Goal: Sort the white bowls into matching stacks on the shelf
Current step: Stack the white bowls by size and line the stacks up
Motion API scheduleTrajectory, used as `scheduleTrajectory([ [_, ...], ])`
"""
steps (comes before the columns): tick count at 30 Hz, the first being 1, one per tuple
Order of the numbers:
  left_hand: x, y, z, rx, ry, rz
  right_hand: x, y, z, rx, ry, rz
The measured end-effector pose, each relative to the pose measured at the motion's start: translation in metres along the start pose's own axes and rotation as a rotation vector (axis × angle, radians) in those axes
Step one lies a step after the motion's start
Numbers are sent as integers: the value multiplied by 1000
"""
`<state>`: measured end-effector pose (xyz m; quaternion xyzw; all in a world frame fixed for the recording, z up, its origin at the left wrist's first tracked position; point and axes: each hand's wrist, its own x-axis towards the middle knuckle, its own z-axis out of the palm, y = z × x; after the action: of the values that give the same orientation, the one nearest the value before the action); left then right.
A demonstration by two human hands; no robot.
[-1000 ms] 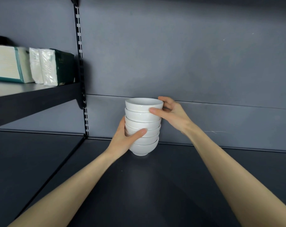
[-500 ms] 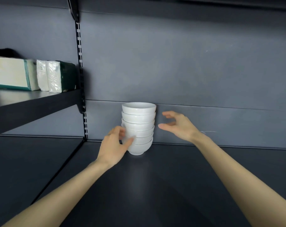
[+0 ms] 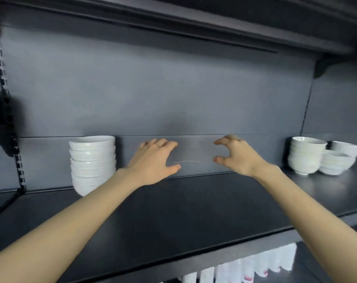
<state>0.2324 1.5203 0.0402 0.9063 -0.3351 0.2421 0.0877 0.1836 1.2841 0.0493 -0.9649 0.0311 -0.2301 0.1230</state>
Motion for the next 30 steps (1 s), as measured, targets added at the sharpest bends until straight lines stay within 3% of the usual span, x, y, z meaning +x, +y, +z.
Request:
scheduleTrajectory([
  [14, 44, 272, 41, -73, -59, 246, -173, 220, -136, -96, 44, 271],
  [30, 202, 411, 108, -102, 17, 353, -114, 405, -181, -166, 102, 309],
])
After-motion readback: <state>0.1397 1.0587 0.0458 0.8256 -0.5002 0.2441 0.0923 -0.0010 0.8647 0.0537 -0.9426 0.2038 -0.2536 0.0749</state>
